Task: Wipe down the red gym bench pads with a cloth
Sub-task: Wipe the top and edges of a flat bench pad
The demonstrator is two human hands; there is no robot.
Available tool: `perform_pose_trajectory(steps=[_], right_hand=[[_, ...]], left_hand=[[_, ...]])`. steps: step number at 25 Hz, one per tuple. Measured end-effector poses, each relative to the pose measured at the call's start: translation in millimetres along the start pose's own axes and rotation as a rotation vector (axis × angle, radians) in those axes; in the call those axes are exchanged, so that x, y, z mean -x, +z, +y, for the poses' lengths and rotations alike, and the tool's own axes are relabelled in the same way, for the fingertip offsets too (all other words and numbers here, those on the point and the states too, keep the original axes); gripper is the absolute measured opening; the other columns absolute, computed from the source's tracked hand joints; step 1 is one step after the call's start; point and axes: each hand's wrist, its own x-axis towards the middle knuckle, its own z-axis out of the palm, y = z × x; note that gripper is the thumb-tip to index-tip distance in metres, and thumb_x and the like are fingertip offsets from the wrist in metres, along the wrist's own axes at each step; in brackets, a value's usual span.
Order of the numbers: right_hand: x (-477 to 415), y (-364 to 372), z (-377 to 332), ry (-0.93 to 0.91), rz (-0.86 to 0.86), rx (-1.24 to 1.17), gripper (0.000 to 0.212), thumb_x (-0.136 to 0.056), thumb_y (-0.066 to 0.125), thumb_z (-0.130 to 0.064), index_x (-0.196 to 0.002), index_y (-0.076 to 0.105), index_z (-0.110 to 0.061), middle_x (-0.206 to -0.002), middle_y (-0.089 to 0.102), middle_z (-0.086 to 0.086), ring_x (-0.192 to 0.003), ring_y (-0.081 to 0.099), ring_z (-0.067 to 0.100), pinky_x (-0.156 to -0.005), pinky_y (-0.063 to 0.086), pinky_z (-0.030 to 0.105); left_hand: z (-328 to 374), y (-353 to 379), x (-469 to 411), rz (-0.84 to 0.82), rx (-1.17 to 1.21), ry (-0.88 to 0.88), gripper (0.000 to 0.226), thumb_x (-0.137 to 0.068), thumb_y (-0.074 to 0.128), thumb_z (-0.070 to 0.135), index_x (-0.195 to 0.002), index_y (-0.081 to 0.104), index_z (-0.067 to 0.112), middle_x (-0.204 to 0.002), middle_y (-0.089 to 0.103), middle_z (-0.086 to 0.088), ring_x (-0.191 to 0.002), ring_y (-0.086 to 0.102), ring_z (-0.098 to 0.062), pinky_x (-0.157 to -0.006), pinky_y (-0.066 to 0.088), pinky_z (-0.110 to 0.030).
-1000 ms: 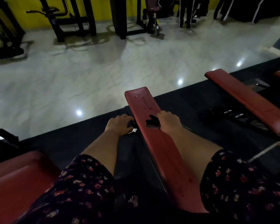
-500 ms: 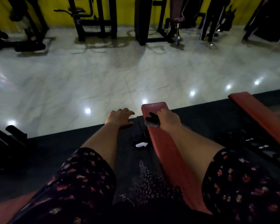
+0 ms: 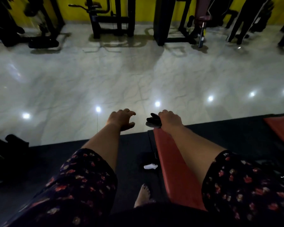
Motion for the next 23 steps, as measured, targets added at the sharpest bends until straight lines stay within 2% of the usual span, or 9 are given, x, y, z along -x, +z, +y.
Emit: perform_pose_trajectory(steps=[5, 10, 18, 23], right_hand=[[-88, -20, 46, 0.063, 0.009, -0.009, 0.038, -0.087, 0.062, -0.015, -0.123, 0.050, -0.012, -0.120, 0.049, 0.007, -0.111, 0.051, 0.026, -0.081, 0.043, 0.037], [-111, -21, 82, 0.139, 0.019, -0.055, 0.036, -0.089, 0.061, -0.019, -0.122, 0.050, -0.011, -0.119, 0.050, 0.008, -0.110, 0.052, 0.028, -0.081, 0.045, 0.038], [-99, -24, 156, 0.410, 0.022, -0.080, 0.033, -0.090, 0.059, -0.017, -0.121, 0.050, -0.012, -0.118, 0.050, 0.008, -0.108, 0.052, 0.027, -0.079, 0.044, 0.038], [-54, -13, 178, 0.745, -0.014, -0.112, 0.037, -0.089, 0.059, -0.011, -0.125, 0.049, -0.013, -0.122, 0.049, 0.007, -0.113, 0.050, 0.028, -0.087, 0.046, 0.041]], left_hand=[[-2, -32, -101, -0.020, -0.003, 0.023, 0.056, -0.094, 0.051, 0.048, -0.146, 0.035, 0.035, -0.146, 0.043, 0.006, -0.128, 0.046, -0.020, -0.099, 0.043, -0.040], [20, -42, -160, -0.035, -0.029, 0.126, 0.055, -0.094, 0.052, 0.047, -0.145, 0.036, 0.034, -0.145, 0.043, 0.005, -0.128, 0.046, -0.020, -0.097, 0.043, -0.039], [90, -70, -248, -0.015, -0.057, 0.426, 0.054, -0.093, 0.053, 0.046, -0.144, 0.039, 0.034, -0.143, 0.045, 0.006, -0.127, 0.047, -0.019, -0.096, 0.044, -0.040], [158, -75, -294, -0.043, -0.102, 0.731, 0.056, -0.092, 0.054, 0.047, -0.144, 0.039, 0.035, -0.142, 0.046, 0.006, -0.127, 0.047, -0.019, -0.099, 0.043, -0.040]])
